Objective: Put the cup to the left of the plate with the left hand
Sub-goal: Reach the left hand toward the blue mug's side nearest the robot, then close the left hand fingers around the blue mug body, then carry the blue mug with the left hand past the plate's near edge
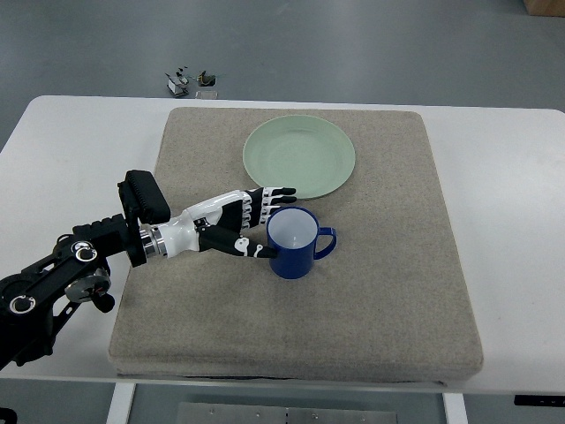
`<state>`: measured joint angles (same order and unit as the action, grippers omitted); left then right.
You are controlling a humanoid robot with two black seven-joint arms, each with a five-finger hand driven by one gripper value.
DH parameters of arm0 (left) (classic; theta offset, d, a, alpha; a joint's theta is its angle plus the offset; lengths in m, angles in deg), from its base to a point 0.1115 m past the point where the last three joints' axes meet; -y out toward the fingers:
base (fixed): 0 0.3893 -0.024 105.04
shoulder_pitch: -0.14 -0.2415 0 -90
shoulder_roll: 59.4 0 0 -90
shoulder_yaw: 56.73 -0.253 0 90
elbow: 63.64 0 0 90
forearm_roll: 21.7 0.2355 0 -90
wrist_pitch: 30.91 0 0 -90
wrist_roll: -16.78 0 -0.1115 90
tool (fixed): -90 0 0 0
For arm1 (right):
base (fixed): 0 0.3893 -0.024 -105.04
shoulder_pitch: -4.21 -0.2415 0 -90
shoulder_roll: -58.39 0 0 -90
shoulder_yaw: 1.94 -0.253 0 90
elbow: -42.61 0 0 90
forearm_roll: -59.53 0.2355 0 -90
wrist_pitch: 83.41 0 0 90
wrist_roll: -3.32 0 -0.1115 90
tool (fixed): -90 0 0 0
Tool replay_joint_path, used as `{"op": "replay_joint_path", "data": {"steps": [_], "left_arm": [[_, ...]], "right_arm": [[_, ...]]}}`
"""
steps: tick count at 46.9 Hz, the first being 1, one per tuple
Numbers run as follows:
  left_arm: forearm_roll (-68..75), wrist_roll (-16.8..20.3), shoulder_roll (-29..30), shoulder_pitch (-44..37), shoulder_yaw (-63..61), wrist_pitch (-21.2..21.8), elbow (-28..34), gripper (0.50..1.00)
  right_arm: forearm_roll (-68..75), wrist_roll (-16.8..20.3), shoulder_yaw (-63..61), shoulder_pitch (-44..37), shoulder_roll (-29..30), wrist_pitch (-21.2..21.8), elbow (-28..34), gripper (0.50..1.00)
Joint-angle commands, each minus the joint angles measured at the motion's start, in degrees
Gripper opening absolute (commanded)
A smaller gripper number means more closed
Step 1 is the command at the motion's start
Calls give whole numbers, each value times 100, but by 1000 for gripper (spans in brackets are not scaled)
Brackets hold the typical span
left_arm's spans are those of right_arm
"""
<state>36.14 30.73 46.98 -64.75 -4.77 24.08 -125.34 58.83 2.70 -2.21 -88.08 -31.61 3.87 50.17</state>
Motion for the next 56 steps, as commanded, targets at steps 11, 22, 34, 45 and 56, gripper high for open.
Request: {"op": "replay_joint_path", "data": {"steps": [11,22,34,45,56], "left_arm": [[7,-6,-118,126,-239,1,54,996],[-2,-15,-127,222,-283,1,45,996],[7,-15,-197,240,-353,1,10,977],[165,-6,-206,249,-380,1,1,896],[174,-6,-215,249,-371,1,1,853]], "right_arm": [[0,0,0,0,0,0,0,934],[0,0,0,0,0,0,0,934],[0,0,0,0,0,0,0,934],[0,0,0,0,0,0,0,934],[0,0,0,0,0,0,0,934]]}}
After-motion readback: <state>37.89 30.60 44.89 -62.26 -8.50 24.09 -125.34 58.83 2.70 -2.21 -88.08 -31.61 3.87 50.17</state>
